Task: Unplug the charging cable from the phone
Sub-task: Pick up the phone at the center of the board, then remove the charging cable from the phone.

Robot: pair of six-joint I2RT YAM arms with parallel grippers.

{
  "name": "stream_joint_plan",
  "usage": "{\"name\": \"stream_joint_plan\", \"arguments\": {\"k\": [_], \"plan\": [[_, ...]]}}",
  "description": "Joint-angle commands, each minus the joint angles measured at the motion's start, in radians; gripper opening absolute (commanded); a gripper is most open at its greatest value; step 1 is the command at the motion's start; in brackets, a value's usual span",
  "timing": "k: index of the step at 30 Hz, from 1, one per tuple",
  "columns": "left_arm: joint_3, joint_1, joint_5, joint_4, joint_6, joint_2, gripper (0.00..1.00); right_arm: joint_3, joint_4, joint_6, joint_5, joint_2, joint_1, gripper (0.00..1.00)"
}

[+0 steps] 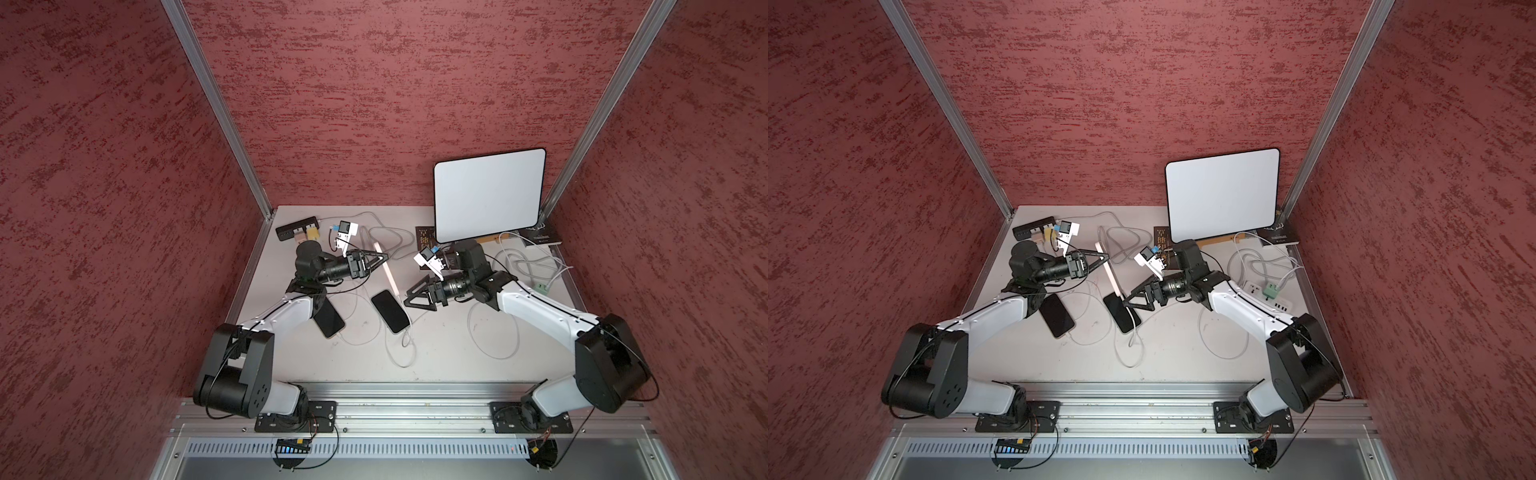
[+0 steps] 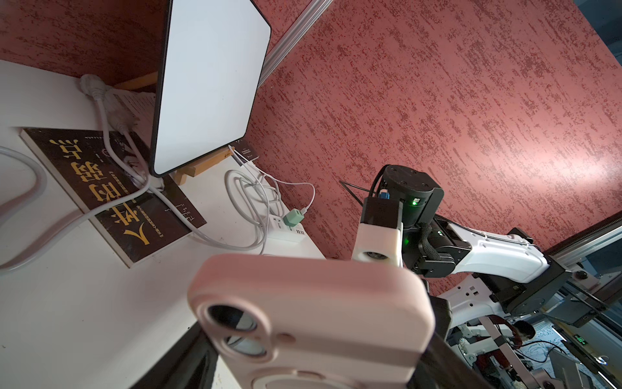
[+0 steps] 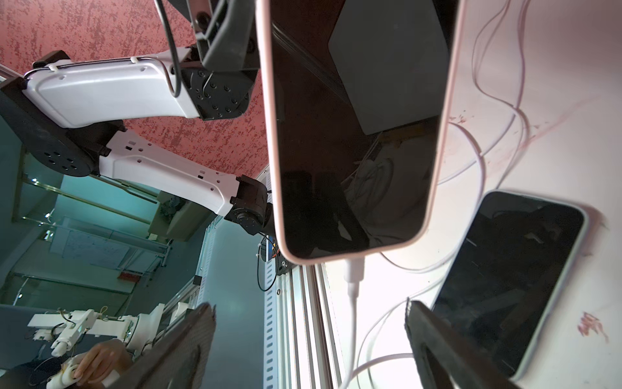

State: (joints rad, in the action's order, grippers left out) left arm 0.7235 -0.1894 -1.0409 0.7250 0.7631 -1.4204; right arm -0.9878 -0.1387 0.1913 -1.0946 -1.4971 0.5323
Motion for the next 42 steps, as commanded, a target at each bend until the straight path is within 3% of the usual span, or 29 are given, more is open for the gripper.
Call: {"name": "stream_joint_plan", "arguments": {"k": [1, 14, 33, 42], "plan": [[0.002, 0.015, -0.001, 0.08, 0.023, 0.0, 0.02, -0.017, -0.061, -0.049, 0.033, 0.004, 0.014, 0.89], [-0.004, 0.031, -0.007, 0.122, 0.058, -0.013, 0.02, -0.016, -0.026, -0.068, 0.107, -0.071, 0.077, 0.68], [-0.008, 0.033, -0.008, 0.119, 0.06, -0.009, 0.02, -0.016, 0.011, -0.072, 0.124, -0.115, 0.084, 0.05], [-0.004, 0.034, -0.01, 0.107, 0.058, -0.007, 0.02, -0.004, -0.008, -0.104, 0.131, -0.104, 0.084, 0.0]]}}
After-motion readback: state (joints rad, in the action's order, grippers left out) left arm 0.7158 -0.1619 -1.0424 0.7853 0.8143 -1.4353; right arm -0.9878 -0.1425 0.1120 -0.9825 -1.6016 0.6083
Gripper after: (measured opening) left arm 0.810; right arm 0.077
